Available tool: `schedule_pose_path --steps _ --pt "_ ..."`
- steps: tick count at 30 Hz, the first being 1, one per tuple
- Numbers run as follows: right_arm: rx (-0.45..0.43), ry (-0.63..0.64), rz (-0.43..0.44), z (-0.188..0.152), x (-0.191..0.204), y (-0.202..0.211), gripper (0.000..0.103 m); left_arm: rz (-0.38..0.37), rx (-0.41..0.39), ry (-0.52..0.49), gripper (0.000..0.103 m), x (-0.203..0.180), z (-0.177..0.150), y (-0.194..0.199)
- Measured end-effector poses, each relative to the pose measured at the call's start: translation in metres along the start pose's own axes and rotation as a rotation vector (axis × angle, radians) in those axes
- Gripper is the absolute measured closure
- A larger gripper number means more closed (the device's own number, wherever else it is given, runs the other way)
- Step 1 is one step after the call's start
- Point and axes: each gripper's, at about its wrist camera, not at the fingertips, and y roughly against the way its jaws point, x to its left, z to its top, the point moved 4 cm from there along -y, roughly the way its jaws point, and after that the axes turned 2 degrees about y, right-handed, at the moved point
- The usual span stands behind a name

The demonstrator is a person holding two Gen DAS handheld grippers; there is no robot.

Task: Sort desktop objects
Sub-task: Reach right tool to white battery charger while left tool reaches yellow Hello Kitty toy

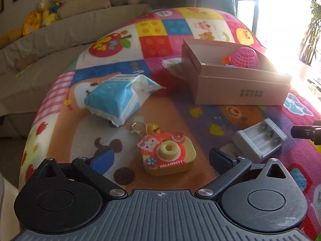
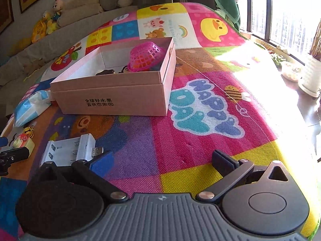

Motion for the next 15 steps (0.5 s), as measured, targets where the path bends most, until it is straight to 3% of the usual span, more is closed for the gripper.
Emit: schedule_pose_path --steps 4,6,8,15 --pt "0.003 0.024 -0.008 -0.001 0.003 0.000 0.000 -0.008 -0.001 -0.022 0.001 -0.010 -0.004 -0.001" --pt "0.005 0.039 -0.005 -0.001 0.005 0.000 0.000 -0.005 0.003 -0.025 0.012 -0.010 -0.006 -0.002" --pt "0.003 0.050 0.010 -0.002 0.007 0.001 0.000 -0.006 -0.004 -0.017 0.014 -0.009 -0.006 -0.001" --pt "-0.021 0.118 0.189 -0.003 0.049 0.021 0.000 0.001 -0.009 0.020 0.009 -0.002 -0.008 0.000"
